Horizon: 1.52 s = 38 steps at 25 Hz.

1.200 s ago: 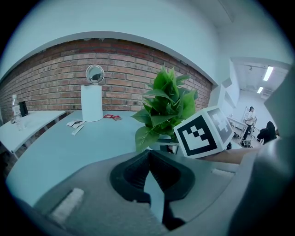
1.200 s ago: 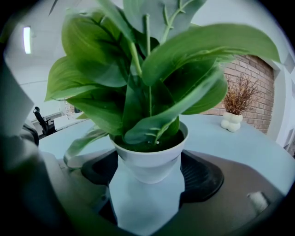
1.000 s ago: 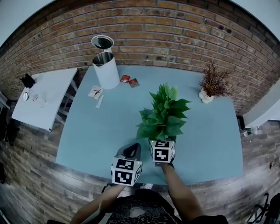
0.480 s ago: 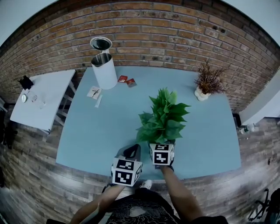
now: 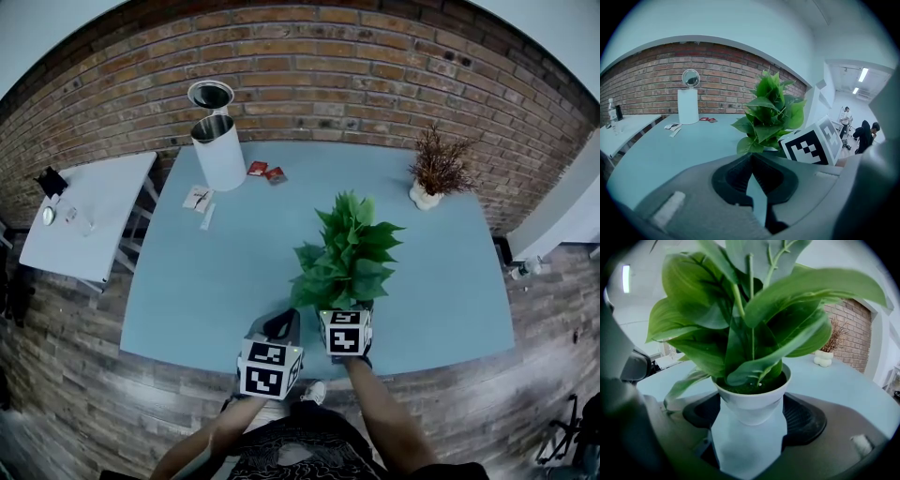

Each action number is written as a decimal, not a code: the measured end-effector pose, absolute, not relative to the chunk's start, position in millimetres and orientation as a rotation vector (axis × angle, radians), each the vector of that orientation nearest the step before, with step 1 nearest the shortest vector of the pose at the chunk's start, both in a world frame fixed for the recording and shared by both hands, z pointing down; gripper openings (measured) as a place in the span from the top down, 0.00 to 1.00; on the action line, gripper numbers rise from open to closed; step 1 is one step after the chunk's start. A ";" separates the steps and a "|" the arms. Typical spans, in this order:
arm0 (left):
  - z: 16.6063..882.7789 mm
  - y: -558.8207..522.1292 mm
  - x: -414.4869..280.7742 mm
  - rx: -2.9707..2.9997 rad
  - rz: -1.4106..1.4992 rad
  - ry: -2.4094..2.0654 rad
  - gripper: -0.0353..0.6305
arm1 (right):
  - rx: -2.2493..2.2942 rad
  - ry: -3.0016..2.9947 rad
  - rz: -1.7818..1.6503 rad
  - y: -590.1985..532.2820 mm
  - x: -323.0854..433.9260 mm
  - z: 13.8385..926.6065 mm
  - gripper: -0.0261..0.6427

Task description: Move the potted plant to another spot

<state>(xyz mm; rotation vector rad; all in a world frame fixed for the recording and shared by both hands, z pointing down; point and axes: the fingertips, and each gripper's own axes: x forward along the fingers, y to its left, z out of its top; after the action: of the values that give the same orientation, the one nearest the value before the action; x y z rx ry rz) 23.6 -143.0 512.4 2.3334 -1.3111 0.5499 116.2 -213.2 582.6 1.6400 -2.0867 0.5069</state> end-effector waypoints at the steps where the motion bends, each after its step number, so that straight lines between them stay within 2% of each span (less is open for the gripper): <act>1: 510.8 -142.3 24.1 2.335 0.549 -1.308 0.95 | 1.639 -2.085 0.505 -211.7 116.3 580.1 0.34; 25: 488.4 -126.6 20.2 2.316 0.553 -1.273 0.95 | 1.629 -2.045 0.546 -177.5 111.2 560.4 0.35; 38: 505.4 -111.5 16.2 2.334 0.525 -1.292 0.95 | 1.649 -2.050 0.517 -155.6 108.3 574.8 0.36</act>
<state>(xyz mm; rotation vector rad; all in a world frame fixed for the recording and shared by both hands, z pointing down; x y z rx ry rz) 16.2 -111.5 505.4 2.3342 -1.2925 0.5249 108.3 -155.6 574.8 1.6493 -2.0499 0.5171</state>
